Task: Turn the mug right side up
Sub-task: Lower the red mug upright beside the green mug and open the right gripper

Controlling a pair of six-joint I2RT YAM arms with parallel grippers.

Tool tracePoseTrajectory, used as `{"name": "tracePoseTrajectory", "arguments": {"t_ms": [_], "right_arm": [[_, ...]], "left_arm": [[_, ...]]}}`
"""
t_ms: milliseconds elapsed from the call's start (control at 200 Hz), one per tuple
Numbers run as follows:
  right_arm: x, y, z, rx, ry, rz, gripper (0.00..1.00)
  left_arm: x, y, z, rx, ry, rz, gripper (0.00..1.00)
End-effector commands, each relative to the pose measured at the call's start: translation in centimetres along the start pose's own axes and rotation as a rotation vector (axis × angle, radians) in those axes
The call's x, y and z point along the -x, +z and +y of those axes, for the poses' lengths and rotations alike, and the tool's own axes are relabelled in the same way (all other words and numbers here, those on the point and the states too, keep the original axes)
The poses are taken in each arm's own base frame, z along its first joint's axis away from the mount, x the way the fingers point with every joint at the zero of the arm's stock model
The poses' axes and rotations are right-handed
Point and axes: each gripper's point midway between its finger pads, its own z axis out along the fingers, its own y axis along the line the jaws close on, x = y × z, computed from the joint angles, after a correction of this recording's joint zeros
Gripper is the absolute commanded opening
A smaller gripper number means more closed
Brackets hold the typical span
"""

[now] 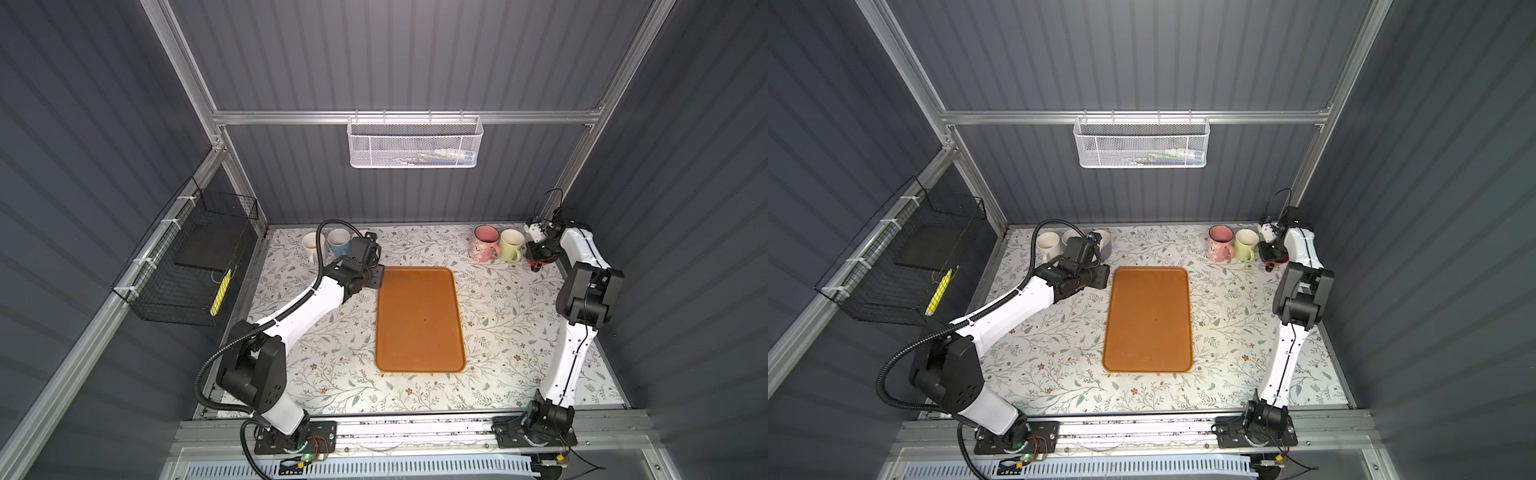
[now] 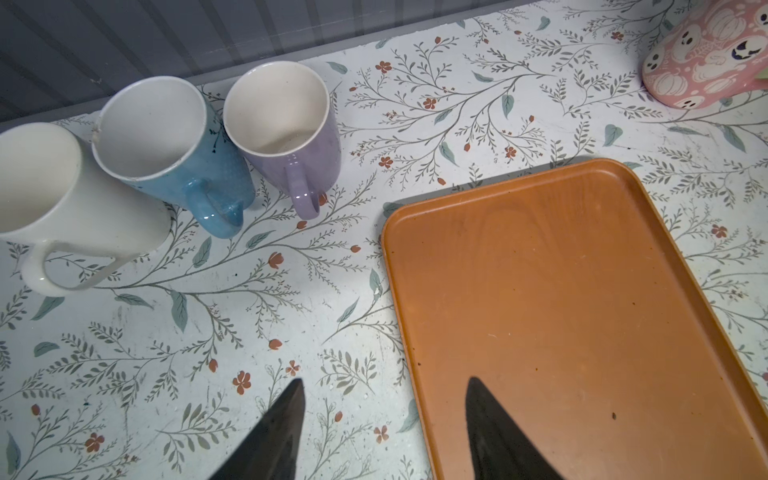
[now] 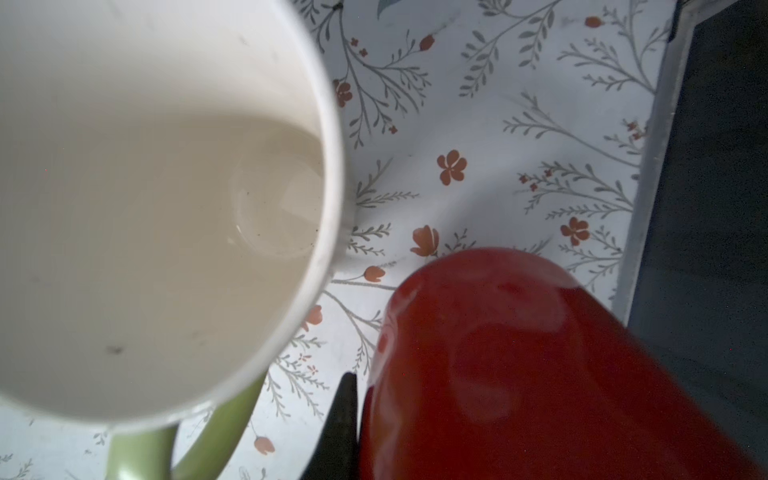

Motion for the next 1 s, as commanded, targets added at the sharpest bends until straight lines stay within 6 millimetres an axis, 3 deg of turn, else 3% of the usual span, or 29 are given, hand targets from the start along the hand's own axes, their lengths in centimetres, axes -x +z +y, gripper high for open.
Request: {"name": "tracePoseTrajectory", "arguments": {"t_ms": [0, 315, 450, 695, 995], "right_arm": [[1.2, -0.3, -0.1, 0.018, -0.019, -0.032, 0.05], [2.7, 0.7, -0.6, 0.021, -0.017, -0.062, 0.1], [2.8, 0.8, 0.0, 0.043, -0.025, -0.069, 0.2], [2.8, 0.9, 0.4, 0.031, -0.043, -0.055, 0.28], [4.3, -1.3, -0.5, -0.031, -0.034, -0.096, 0.35]], "left_arm": [[1.5, -1.8, 0.5, 0.016, -0.027, -0.035, 0.62], [1.4, -2.0, 0.7, 0.029, -0.046, -0.02, 0.62], [1.1, -2.3, 1.0, 0.043, -0.046, -0.017, 0.62], [1.2, -2.1, 1.0, 0.045, -0.035, -0.014, 0.62], [1.1, -2.2, 1.1, 0.047, -0.029, -0.021, 0.62]]}}
